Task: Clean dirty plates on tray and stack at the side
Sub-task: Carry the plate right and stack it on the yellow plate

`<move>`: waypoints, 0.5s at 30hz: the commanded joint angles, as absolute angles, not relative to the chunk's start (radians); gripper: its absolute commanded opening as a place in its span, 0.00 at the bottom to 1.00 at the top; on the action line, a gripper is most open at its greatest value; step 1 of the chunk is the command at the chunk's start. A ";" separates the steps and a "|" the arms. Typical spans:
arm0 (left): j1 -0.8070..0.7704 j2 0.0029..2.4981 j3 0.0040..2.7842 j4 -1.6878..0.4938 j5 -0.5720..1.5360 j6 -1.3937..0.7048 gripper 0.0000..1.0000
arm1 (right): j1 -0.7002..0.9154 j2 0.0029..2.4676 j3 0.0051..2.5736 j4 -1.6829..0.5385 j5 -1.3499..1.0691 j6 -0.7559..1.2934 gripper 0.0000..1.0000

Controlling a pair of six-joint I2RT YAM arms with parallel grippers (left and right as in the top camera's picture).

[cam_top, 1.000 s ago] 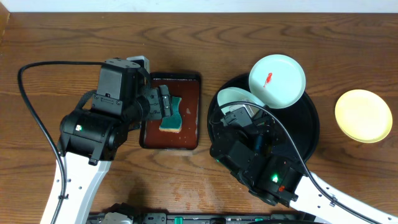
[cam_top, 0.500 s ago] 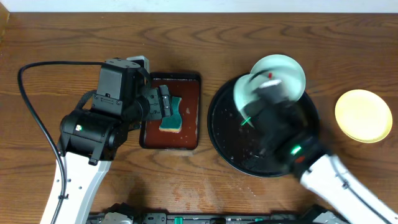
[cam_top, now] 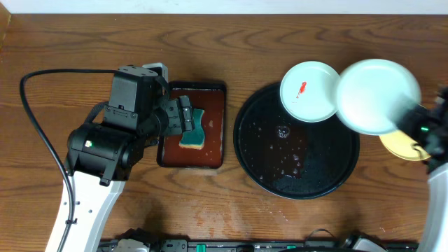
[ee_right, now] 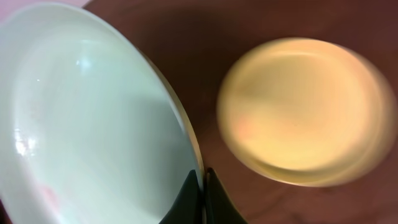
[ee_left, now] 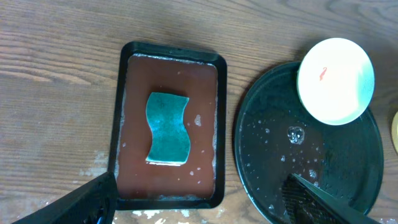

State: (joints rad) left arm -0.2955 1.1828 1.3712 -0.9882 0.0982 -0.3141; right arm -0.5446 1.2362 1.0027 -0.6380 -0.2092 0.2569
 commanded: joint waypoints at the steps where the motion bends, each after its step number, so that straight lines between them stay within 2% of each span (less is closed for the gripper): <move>1: -0.292 1.184 1.389 -0.992 0.096 -0.309 0.85 | -0.677 1.322 1.018 -0.622 -0.170 0.376 0.01; 11: -0.292 1.184 1.389 -0.992 0.096 -0.309 0.85 | -0.866 1.572 1.018 -0.537 -0.102 0.388 0.01; 12: -0.292 1.184 1.389 -0.992 0.096 -0.309 0.85 | -0.870 1.582 1.018 -0.525 -0.102 0.388 0.05; 13: -0.292 1.184 1.389 -0.992 0.096 -0.309 0.85 | -0.871 1.588 1.019 -0.498 -0.158 0.376 0.28; 15: -0.292 1.184 1.389 -0.992 0.096 -0.309 0.85 | -0.862 1.573 1.023 -0.471 -0.338 0.277 0.27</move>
